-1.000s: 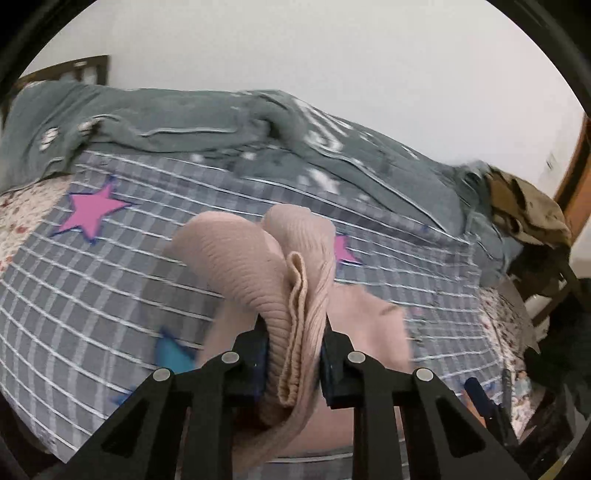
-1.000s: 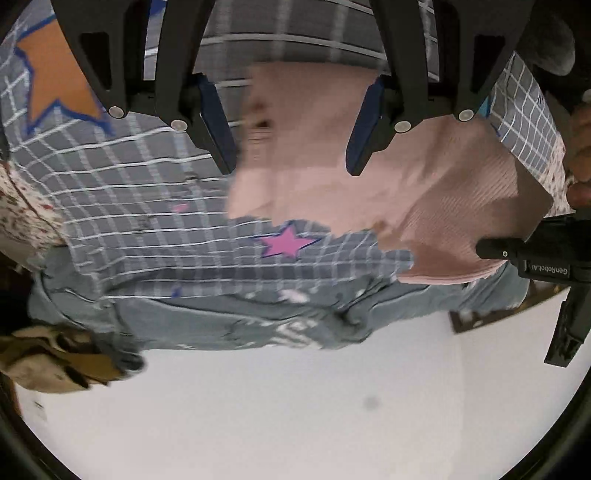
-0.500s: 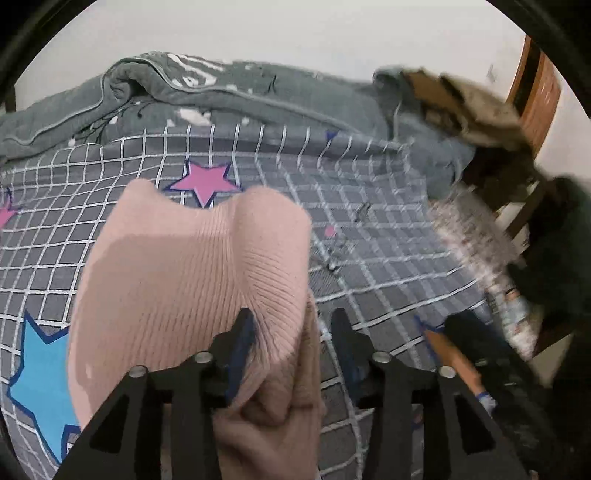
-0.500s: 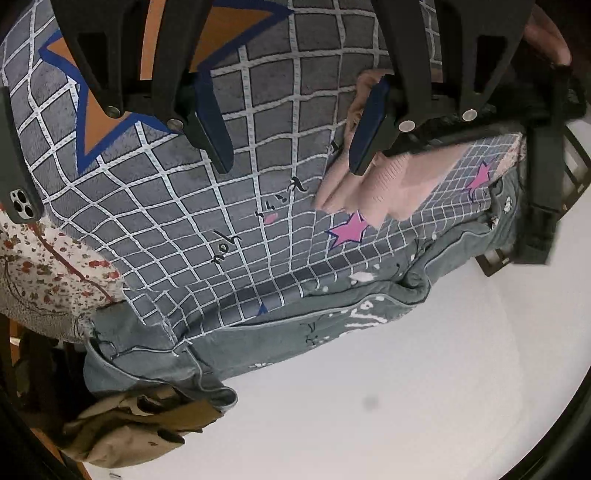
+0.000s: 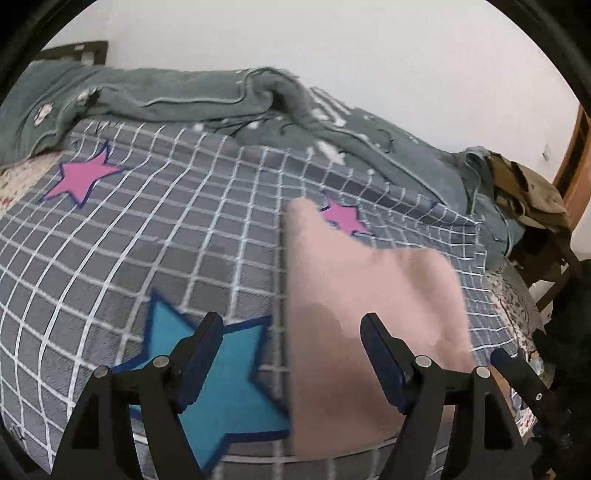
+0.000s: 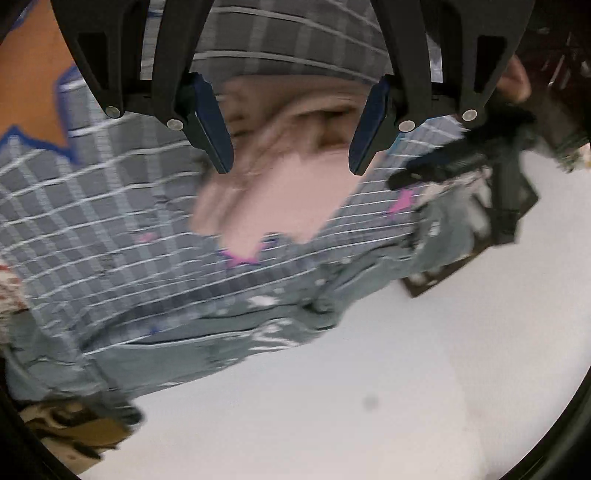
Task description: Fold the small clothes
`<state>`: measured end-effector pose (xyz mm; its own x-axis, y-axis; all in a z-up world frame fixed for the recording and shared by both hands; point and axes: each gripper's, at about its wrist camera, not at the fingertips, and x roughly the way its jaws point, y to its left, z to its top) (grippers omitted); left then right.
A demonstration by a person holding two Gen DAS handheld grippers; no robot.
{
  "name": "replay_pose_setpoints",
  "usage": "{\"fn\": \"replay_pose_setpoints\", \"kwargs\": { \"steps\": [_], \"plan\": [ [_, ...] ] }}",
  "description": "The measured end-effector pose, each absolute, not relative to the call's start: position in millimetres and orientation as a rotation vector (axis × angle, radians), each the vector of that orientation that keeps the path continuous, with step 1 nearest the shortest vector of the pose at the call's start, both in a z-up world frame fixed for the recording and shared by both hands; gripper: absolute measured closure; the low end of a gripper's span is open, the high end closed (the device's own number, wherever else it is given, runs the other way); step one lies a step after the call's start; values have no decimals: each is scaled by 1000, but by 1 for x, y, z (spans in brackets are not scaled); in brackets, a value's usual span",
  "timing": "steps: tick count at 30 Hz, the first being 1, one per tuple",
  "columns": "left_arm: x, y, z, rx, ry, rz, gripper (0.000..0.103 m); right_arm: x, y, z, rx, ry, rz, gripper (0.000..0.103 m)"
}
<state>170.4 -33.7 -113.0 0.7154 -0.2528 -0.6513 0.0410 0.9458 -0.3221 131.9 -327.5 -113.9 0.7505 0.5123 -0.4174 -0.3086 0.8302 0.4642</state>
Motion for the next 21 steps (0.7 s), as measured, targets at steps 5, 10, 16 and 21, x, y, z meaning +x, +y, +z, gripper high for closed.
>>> {"fn": "replay_pose_setpoints", "kwargs": {
  "steps": [5, 10, 16, 21],
  "plan": [
    [167, -26, -122, -311, 775, -193, 28, 151, -290, -136, 232, 698, 330, 80],
    [157, -20, -119, -284, 756, -240, 28, 129, -326, -119, 212, 534, 207, 103],
    [164, -37, -120, -236, 746, -293, 28, 154, -364, -155, 346, 696, 131, 99],
    [177, -35, -119, -202, 725, -276, 28, 136, -335, -131, 254, 597, 217, 81]
  ]
}}
